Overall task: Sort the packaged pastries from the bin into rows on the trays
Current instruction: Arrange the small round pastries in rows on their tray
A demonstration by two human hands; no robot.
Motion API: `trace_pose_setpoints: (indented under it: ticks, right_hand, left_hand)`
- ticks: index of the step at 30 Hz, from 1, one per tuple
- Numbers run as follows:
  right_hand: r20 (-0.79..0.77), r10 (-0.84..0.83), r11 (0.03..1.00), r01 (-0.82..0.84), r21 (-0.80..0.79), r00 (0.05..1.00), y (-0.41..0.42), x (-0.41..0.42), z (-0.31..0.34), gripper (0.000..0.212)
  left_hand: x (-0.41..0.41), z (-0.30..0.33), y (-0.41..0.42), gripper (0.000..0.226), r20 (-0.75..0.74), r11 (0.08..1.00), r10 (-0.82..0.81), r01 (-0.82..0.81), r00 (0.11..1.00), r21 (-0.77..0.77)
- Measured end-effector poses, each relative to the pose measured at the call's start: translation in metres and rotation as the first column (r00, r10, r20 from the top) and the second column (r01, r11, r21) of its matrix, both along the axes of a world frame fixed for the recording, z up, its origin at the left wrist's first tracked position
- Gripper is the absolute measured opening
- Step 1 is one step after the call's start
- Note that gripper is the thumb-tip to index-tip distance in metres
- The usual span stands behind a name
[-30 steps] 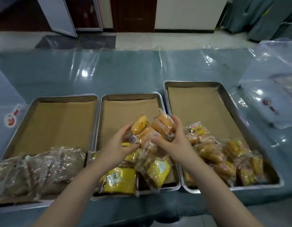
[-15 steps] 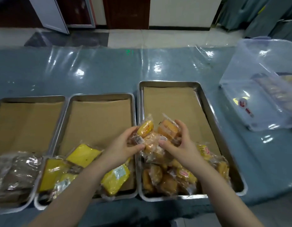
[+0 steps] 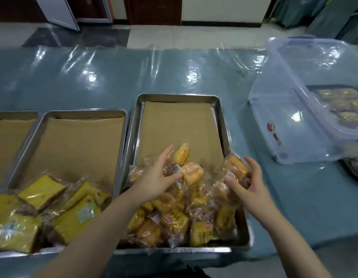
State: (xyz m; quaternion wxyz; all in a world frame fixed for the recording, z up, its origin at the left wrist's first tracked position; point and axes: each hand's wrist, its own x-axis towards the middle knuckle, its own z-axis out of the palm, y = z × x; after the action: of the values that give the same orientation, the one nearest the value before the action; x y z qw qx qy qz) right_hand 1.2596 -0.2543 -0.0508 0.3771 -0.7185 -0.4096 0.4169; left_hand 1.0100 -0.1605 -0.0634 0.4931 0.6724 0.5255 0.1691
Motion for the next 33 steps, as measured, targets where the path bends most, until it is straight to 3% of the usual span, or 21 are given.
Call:
trace_pose_setpoints:
  ticks: [3,7,12,15,18,22,25,29,31,33]
  right_hand:
    - [0.120,0.118,0.991,-0.108,-0.082,0.986,-0.006,0.015,-0.020,0.084]
    - [0.215,0.262,0.961,-0.234,-0.150,0.941,-0.014,0.017,-0.043,0.083]
    - [0.343,0.331,0.943,-0.298,-0.146,0.879,-0.018,0.013,-0.055,0.089]
    - [0.374,0.333,0.943,-0.311,-0.121,0.866,-0.014,0.015,-0.059,0.101]
    - [0.368,0.348,0.937,-0.323,-0.129,0.862,-0.006,0.017,-0.060,0.106]
    - [0.345,0.400,0.916,-0.369,-0.155,0.849,0.001,0.018,-0.064,0.089]
    - [0.329,0.473,0.880,-0.450,-0.148,0.817,0.005,0.017,-0.063,0.067]
    - [0.210,0.490,0.871,-0.483,-0.089,0.846,0.014,0.020,-0.061,0.048]
    - [0.160,0.471,0.882,-0.463,-0.088,0.868,0.020,0.023,-0.060,0.053]
    - [0.204,0.485,0.874,-0.460,-0.160,0.850,0.028,0.026,-0.060,0.061]
  left_hand:
    - [0.016,-0.011,-0.004,0.078,-0.051,0.998,-0.046,0.048,0.998,0.044]
    - [0.032,-0.024,-0.012,0.069,-0.259,0.978,-0.134,0.169,0.957,0.120]
    - [0.043,-0.031,-0.018,0.067,-0.609,0.924,-0.074,0.284,0.789,0.256]
    - [0.045,-0.032,-0.017,0.077,-0.581,0.874,-0.143,0.377,0.801,0.306]
    - [0.047,-0.035,-0.020,0.073,-0.605,0.848,-0.216,0.455,0.766,0.273]
    - [0.049,-0.031,-0.015,0.065,-0.615,0.870,-0.293,0.471,0.732,0.146]
    - [0.053,-0.022,-0.006,0.052,-0.542,0.897,-0.350,0.441,0.764,0.043]
    - [0.057,-0.018,0.011,0.044,-0.423,0.930,-0.295,0.360,0.857,0.081]
    - [0.057,-0.019,0.022,0.043,-0.400,0.950,-0.232,0.295,0.887,0.104]
    - [0.056,-0.022,0.034,0.044,-0.407,0.958,-0.184,0.256,0.895,0.130]
